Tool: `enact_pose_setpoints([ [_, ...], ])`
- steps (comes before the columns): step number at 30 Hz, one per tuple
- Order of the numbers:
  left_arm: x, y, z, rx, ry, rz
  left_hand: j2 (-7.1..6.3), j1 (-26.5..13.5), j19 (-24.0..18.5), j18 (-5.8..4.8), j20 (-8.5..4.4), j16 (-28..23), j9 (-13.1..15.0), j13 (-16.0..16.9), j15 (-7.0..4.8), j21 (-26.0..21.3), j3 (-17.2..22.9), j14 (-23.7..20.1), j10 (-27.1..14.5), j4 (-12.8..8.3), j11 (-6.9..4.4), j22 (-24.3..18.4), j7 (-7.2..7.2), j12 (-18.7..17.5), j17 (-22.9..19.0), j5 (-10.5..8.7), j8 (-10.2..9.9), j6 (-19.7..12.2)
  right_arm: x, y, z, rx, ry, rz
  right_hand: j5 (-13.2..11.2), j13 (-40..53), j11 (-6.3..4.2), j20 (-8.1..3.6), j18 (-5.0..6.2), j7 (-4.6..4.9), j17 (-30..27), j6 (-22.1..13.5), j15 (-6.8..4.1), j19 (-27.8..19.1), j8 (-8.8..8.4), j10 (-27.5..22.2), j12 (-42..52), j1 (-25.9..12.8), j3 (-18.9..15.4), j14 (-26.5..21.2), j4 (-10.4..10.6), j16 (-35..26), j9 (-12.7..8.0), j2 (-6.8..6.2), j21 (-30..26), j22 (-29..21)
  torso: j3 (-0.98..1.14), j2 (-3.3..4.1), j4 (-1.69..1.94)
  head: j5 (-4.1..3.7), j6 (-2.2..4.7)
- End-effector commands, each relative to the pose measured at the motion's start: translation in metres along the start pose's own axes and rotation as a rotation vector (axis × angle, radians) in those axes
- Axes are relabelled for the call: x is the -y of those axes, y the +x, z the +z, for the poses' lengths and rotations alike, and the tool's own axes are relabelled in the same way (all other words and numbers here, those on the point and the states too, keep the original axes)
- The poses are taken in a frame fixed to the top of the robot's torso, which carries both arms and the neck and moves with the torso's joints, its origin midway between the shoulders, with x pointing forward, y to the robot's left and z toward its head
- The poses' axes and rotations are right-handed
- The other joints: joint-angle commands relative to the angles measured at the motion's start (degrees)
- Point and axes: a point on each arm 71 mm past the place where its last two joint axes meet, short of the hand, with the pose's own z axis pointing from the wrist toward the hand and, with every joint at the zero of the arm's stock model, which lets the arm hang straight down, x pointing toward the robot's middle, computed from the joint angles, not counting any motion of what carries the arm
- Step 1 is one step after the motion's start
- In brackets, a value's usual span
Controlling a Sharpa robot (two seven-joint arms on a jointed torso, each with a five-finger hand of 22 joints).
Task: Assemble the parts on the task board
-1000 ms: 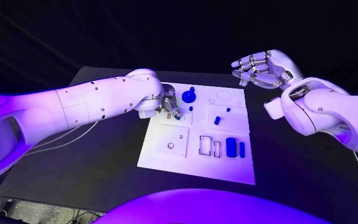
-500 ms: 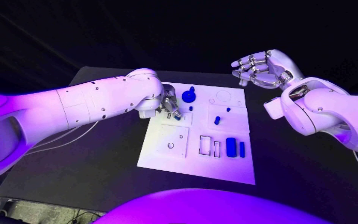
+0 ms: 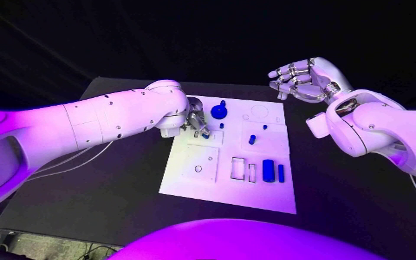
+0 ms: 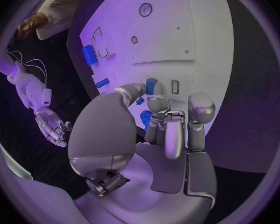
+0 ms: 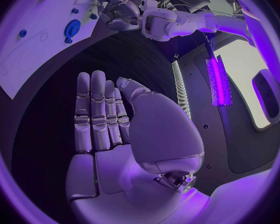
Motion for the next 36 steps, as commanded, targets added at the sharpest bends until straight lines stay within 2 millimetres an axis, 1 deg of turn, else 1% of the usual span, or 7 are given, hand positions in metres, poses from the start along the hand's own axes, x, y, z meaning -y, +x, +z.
enact_pose_setpoints([
  [1,0.0,-0.0013,-0.0015,0.026,0.007,-0.022,0.19,-0.2,0.5,-0.58,-0.09,0.3,0.2,0.2,-0.36,0.4,11.7,5.0,0.3,-11.6,-0.25,0.2,-1.4,-0.1,11.1,0.55,0.0,1.7,-0.0006,0.0012,-0.0001,-0.012,-0.008,0.001,0.3,0.0,0.11,0.1,0.15,0.5,0.1,-0.1,0.11,0.0,0.29,0.4,-0.2,-0.2,-0.2,0.3,-0.2,-0.2,-0.1,0.49,-0.4,0.1,0.02,0.0,-0.01,-0.04,-0.06],
  [6,-0.0006,-0.002,-0.0032,0.044,0.017,-0.037,0.0,-0.6,0.6,-0.62,-0.16,0.3,0.3,0.6,-0.44,0.7,11.8,5.0,0.6,-12.0,-0.33,0.6,-1.5,0.0,11.2,1.59,-0.2,2.1,-0.0005,0.0012,-0.0001,-0.012,-0.008,0.001,0.3,0.0,0.11,0.1,0.15,0.5,0.1,-0.1,0.11,0.0,0.29,0.4,-0.2,-0.2,-0.2,0.3,-0.2,-0.2,-0.1,0.49,-0.4,0.1,0.0,0.01,0.02,-0.08,-0.1],
  [12,0.0002,-0.0014,-0.004,0.051,0.025,-0.04,-0.07,-0.8,0.6,-0.64,-0.19,0.4,0.3,0.7,-0.47,0.8,11.9,5.0,0.7,-12.1,-0.37,0.7,-1.52,0.0,11.2,2.01,-0.3,2.2,-0.0005,0.0014,0.0001,-0.012,-0.008,0.002,0.3,0.0,0.11,0.1,0.15,0.5,0.1,-0.1,0.11,0.0,0.29,0.4,-0.2,-0.2,-0.2,0.3,-0.2,-0.2,-0.1,0.49,-0.4,0.1,0.01,0.0,0.0,-0.03,-0.16],
  [19,-0.0002,-0.0006,-0.0033,0.051,0.022,-0.036,-0.07,-0.8,0.6,-0.64,-0.19,0.4,0.3,0.7,-0.47,0.8,11.9,5.0,0.7,-12.1,-0.37,0.7,-1.52,0.0,11.2,2.01,-0.3,2.2,-0.0005,0.0015,0.0001,-0.013,-0.008,0.003,0.4,-0.2,0.11,0.11,0.16,0.51,0.2,-0.1,0.12,-0.1,0.3,0.4,-0.2,-0.3,-0.2,0.3,-0.2,-0.4,-0.1,0.53,-0.4,0.1,0.03,0.0,0.03,-0.01,-0.16],
  [24,-0.0007,-0.0004,-0.0025,0.049,0.013,-0.029,-0.07,-0.8,0.6,-0.63,-0.2,0.3,0.3,0.7,-0.47,0.8,11.9,5.0,0.7,-12.2,-0.37,0.7,-1.53,0.0,11.1,2.12,-0.3,2.3,-0.0004,0.0015,0.0,-0.013,-0.007,0.004,0.4,-0.2,0.11,0.11,0.16,0.51,0.2,-0.1,0.12,-0.1,0.3,0.4,-0.2,-0.3,-0.2,0.3,-0.2,-0.4,-0.1,0.53,-0.4,0.1,0.02,0.04,-0.03,-0.07,-0.16],
  [36,0.0004,0.0012,-0.0011,0.034,0.0,-0.014,-0.07,-0.8,0.6,-0.63,-0.2,0.3,0.3,0.5,-0.48,0.8,11.9,5.0,0.7,-12.2,-0.37,0.7,-1.53,-0.1,11.1,2.15,-0.3,2.3,-0.0001,0.0016,-0.0002,-0.014,-0.003,0.009,0.4,-0.2,0.11,0.11,0.16,0.51,0.2,-0.1,0.12,-0.1,0.3,0.4,-0.2,-0.3,-0.2,0.3,-0.2,-0.4,-0.1,0.53,-0.4,0.1,0.02,0.07,0.02,-0.02,-0.16],
])
